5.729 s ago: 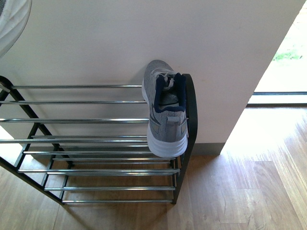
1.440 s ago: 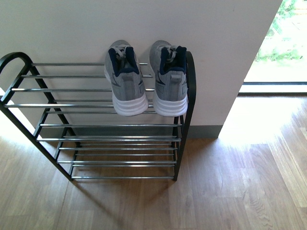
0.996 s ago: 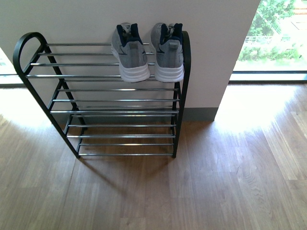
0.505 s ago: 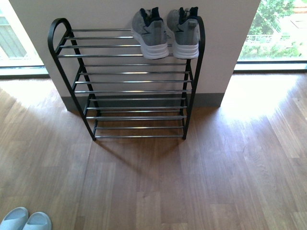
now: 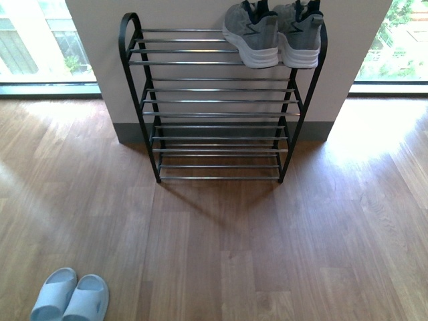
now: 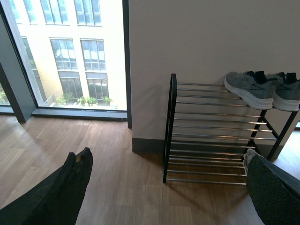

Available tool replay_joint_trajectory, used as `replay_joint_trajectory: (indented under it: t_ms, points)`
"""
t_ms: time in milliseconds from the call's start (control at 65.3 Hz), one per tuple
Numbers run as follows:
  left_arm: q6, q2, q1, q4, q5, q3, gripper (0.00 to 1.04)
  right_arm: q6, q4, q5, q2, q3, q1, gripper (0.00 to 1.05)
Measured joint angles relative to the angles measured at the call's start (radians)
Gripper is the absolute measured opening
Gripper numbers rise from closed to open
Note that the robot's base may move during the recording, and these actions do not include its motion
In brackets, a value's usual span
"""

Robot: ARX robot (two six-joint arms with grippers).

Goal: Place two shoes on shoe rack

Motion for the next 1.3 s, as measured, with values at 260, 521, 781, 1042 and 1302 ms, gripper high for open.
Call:
replay_joint_trajectory:
  t_ms: [260,521,781,1042,1302]
  points:
    - [0.000,0.000,0.000,0.000,0.003,0.000,0.95,0.000,0.000,0.005,0.000,0.000,0.000,0.96]
    - [0.000,0.000,0.000,0.000,0.003,0.000,0.95,0.000,0.000,0.003,0.000,0.000,0.000,0.96]
    - [0.000,0.000,0.000,0.000,0.000,0.000,0.95,0.000,0.000,0.000,-0.002,0.000,0.000,0.96]
    - [0.000,0.000,0.000,0.000,0.000,0.000,0.95,0.000,0.000,0.000,-0.001,0.000,0.000,0.96]
    - [0.000,0.000,0.000,0.000,0.002,0.000,0.95,0.000,0.000,0.002,0.000,0.000,0.000,0.96]
